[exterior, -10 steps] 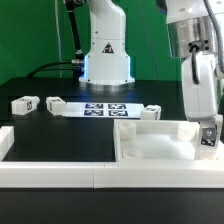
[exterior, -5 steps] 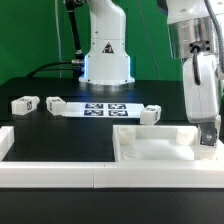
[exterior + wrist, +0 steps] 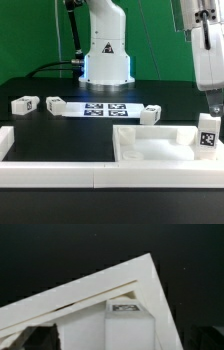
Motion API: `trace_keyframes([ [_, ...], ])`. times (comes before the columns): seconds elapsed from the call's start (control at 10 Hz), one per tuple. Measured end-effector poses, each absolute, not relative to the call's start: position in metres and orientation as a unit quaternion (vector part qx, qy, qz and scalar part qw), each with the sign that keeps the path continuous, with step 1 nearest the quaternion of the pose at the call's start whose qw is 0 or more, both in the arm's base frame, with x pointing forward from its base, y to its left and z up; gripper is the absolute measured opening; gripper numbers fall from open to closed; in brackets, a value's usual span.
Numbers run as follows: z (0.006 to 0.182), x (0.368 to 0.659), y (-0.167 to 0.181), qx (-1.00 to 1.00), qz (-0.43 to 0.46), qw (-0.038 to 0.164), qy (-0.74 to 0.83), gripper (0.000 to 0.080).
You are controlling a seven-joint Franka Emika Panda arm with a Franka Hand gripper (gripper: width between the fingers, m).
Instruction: Assemble square table
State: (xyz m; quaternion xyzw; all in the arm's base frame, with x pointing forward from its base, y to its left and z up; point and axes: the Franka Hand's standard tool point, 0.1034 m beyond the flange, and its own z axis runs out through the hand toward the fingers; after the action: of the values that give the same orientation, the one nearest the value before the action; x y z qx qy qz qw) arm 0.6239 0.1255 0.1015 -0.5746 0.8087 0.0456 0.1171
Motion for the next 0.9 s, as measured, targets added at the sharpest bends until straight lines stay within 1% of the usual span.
trace_keyframes([
  [0.5,0.101,0.624,0.126,-0.579,0.045,0.117,0.805,0.0649],
  [0.6,0.102,0.617,0.122,-0.609,0.037,0.120,0.783,0.0649],
  [0.7,0.101,0.601,0.117,-0.628,0.035,0.118,0.769,0.0649],
  [0.8,0.101,0.586,0.114,-0.633,0.039,0.111,0.765,0.0649],
  [0.9,0.099,0.576,0.110,-0.662,0.034,0.109,0.741,0.0649],
])
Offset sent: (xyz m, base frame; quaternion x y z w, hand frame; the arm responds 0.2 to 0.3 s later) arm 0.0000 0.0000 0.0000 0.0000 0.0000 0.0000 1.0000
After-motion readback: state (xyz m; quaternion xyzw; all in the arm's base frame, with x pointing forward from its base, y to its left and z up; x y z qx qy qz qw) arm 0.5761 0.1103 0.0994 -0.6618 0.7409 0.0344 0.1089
